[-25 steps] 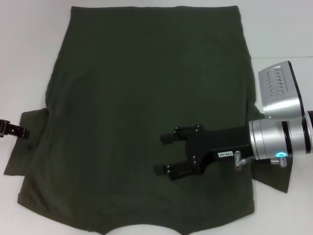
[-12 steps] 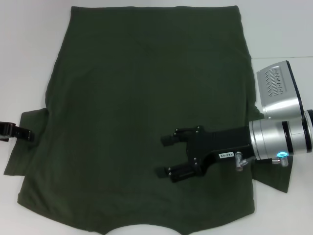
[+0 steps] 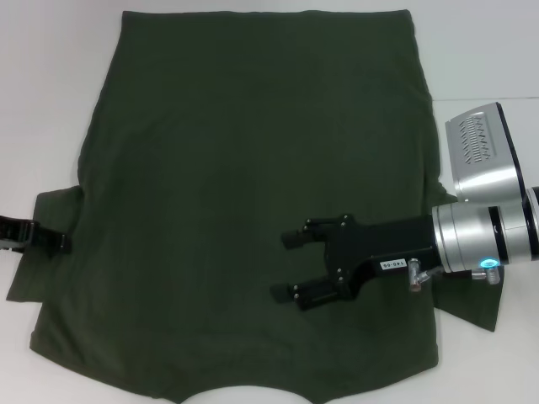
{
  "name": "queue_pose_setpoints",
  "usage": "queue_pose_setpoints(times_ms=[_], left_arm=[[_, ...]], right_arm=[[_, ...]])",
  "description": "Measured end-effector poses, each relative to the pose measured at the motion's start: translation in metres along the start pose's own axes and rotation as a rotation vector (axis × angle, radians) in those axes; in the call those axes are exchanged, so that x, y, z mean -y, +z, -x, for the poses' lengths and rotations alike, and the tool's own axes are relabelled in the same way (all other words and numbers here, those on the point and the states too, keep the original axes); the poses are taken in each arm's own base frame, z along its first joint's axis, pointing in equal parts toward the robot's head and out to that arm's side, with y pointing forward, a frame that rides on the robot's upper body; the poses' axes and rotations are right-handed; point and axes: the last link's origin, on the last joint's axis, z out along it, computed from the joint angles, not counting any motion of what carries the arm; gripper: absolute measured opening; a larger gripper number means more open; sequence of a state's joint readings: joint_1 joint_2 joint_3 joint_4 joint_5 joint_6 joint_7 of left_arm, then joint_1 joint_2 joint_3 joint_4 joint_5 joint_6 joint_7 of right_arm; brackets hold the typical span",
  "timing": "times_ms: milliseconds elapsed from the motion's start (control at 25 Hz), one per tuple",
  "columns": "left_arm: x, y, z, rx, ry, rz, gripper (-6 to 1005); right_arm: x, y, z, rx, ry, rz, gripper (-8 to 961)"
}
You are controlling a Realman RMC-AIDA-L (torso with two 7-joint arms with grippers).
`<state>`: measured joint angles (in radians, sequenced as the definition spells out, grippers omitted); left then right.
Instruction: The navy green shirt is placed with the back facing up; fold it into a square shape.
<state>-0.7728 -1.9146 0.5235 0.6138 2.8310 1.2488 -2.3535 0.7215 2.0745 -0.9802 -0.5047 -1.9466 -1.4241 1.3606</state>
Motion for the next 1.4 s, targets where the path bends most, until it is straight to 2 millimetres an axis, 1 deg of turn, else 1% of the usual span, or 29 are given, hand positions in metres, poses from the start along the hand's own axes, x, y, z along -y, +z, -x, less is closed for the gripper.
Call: queue_pose_setpoints(times_ms=[520,640,1040,1400], left_arm=[[-0.001,0.0012,-0.0027,-0.007,0.01,-0.006,782],[-0.0015,0.0016,-0.0028,-0.002,0.019,-0.01,555],[-0.0023,0.0024,-0.0026,0.009,0.038,-0.016,117],[-0.0047,0.0019,-0.0047,0.015,0.063,-0.014,43]], right_arm=[[-0.0001,-0.0011,-0.0024,-0.002,0.005,-0.005,919],[0.0,-0.0012,-0.0028,-0.003,0.006,-0.006,919],[-0.0001,-0.0015,-0.0034,-0.003,0.006,-0.007,918],[0.001,-0.0019,-0.0031,0.0,0.005,-0.015,917]])
